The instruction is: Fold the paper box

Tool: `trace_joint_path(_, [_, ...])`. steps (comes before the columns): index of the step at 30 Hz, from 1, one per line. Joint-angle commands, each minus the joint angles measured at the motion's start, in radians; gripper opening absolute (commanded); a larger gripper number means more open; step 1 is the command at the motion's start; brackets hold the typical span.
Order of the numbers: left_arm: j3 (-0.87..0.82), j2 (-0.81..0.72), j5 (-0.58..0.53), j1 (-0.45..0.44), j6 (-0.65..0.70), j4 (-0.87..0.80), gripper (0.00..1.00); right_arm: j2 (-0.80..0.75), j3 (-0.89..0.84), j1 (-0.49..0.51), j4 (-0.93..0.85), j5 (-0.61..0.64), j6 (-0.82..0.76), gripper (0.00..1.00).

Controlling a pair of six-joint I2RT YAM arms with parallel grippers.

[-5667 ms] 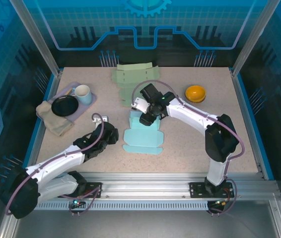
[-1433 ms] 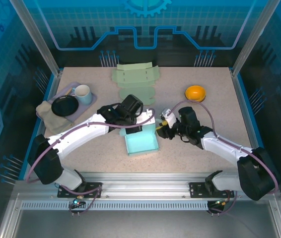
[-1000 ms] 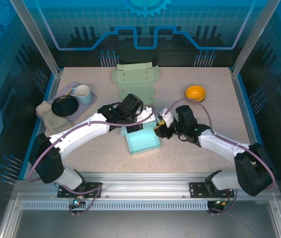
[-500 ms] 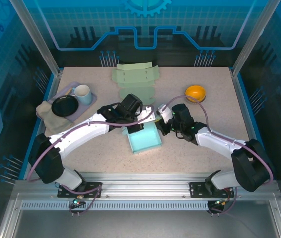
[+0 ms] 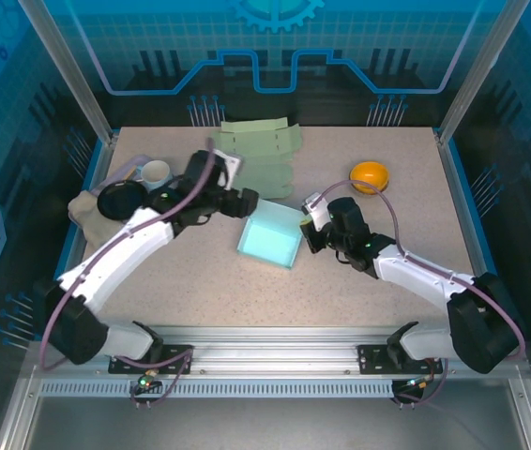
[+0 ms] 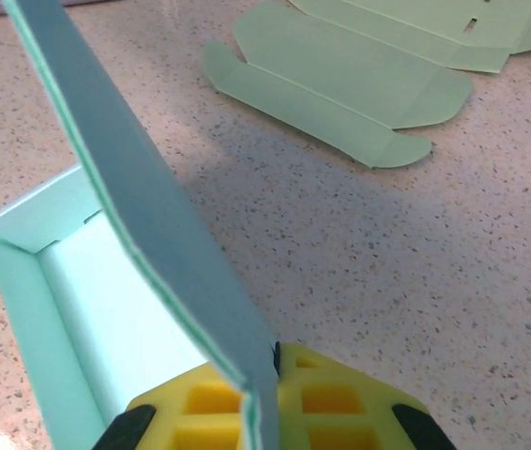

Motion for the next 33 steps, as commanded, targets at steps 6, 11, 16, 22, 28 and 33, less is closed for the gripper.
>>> trace_joint_path(6, [-0.022,0.052,0.248,0.260,-0.463,0.043,0.91,0.026,0.074,0.000,-0.079,-0.026,-0.099,0.03])
trace_joint_path(11, [0.012,0.141,0.314,0.259,-0.530,0.048,0.87,0.052,0.105,-0.003,-0.132,-0.026,-0.076,0.30])
trace_joint_path(16, [-0.018,0.144,0.293,0.260,-0.552,0.085,0.87,0.062,0.119,-0.036,-0.196,-0.099,-0.022,0.35])
trace_joint_path(22, [-0.008,0.175,0.299,0.256,-0.554,0.093,0.86,0.068,0.130,-0.048,-0.257,-0.131,0.019,0.36])
trace_joint_path(28, [0.025,0.216,0.302,0.237,-0.562,0.098,0.86,0.082,0.141,-0.047,-0.265,-0.121,0.032,0.17])
trace_joint_path(33, [0.070,0.280,0.299,0.179,-0.579,0.093,0.86,0.084,0.145,-0.036,-0.264,-0.092,0.025,0.02])
